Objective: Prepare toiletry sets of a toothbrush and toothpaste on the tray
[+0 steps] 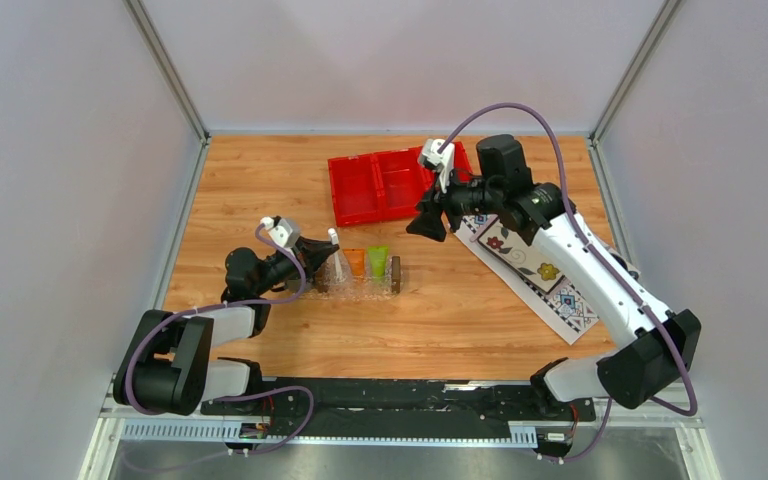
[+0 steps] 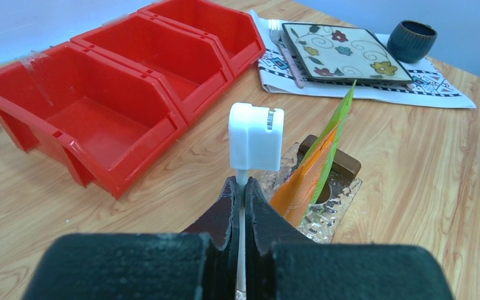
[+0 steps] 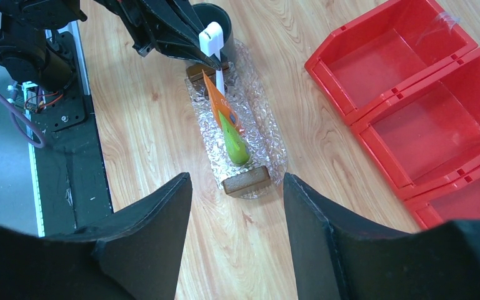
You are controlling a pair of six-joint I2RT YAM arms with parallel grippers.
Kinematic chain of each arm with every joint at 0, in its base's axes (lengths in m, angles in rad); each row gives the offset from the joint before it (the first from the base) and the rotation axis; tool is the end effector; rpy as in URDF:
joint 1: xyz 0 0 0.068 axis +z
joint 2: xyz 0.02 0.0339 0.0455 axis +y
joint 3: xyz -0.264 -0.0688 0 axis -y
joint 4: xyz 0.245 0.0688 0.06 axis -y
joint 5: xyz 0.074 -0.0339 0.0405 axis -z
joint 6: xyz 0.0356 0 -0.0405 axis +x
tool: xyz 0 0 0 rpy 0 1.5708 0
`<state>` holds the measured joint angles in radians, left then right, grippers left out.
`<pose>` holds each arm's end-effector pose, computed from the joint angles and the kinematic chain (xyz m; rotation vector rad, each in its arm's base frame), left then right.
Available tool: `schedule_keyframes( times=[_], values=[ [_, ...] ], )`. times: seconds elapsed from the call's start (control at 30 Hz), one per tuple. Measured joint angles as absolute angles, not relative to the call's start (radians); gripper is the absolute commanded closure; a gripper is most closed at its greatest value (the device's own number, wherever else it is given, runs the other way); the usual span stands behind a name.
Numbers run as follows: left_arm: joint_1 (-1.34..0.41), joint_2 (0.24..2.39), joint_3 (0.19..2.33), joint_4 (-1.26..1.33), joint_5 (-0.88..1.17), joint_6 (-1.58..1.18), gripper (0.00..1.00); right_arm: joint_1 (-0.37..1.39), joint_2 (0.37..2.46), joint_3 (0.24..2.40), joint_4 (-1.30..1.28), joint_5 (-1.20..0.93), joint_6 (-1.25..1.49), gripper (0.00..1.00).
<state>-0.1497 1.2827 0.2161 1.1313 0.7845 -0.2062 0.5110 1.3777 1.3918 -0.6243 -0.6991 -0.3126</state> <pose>0.2087 -0.0569 0.1875 0.6007 1.4722 -0.8670 0.2474 0.1650 0.3780 -1.2095 1.7699 0.8726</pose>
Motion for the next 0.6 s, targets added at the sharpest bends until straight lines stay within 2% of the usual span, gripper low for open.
schedule_keyframes(
  times=[0.17, 0.6],
  values=[
    [-0.15, 1.283, 0.216, 1.129, 0.788, -0.196, 0.86, 0.511, 1.369, 1.388, -0.624, -0.699, -0.313, 0.41],
    [-0.144, 1.283, 0.218, 1.036, 0.788, -0.171, 0.7, 0.511, 1.363, 1.388, -0.624, -0.699, -0.313, 0.41]
  ],
)
